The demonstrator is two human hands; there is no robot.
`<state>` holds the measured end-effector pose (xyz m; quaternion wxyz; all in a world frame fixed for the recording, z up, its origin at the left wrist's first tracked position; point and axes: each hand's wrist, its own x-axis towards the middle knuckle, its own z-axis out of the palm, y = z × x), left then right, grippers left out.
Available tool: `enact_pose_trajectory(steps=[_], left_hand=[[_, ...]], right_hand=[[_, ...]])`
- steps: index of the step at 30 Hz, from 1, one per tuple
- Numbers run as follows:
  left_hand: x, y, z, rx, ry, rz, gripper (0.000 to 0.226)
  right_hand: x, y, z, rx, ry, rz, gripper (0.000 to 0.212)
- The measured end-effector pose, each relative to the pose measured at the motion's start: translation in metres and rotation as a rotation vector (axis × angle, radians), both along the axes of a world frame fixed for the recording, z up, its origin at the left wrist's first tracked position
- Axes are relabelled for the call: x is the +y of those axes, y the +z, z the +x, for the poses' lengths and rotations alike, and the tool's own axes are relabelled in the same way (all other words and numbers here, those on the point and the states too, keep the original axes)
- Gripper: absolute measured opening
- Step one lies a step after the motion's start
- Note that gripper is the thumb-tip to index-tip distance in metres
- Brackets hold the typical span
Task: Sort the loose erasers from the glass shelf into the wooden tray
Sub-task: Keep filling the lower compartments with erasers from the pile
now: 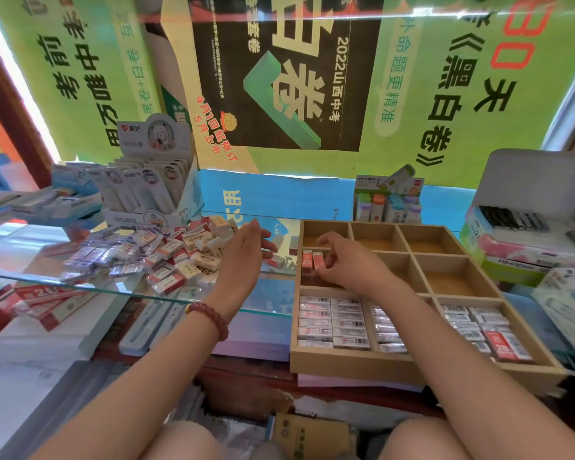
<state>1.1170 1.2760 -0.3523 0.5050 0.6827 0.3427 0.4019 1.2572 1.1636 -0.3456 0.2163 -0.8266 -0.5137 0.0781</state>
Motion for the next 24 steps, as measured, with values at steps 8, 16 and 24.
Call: enact_pose_trajectory(steps=[8,16,24], left_hand=[[0.023,-0.023,-0.012,0.294,0.088,0.264,0.022],[0.026,-0.054,0.013,0.856,-0.161,0.769,0.052],[0.027,-0.041,0.013,0.426,-0.091,0.458,0.011]], right_hand=[[-0.003,0.004,0.002,0.095,-0.065,0.071,0.058],[-0.008,0.010,0.000,0.118,0.015,0.146,0.044],[0.004,0.005,-0.019,0.038,-0.024,0.288,0.032]])
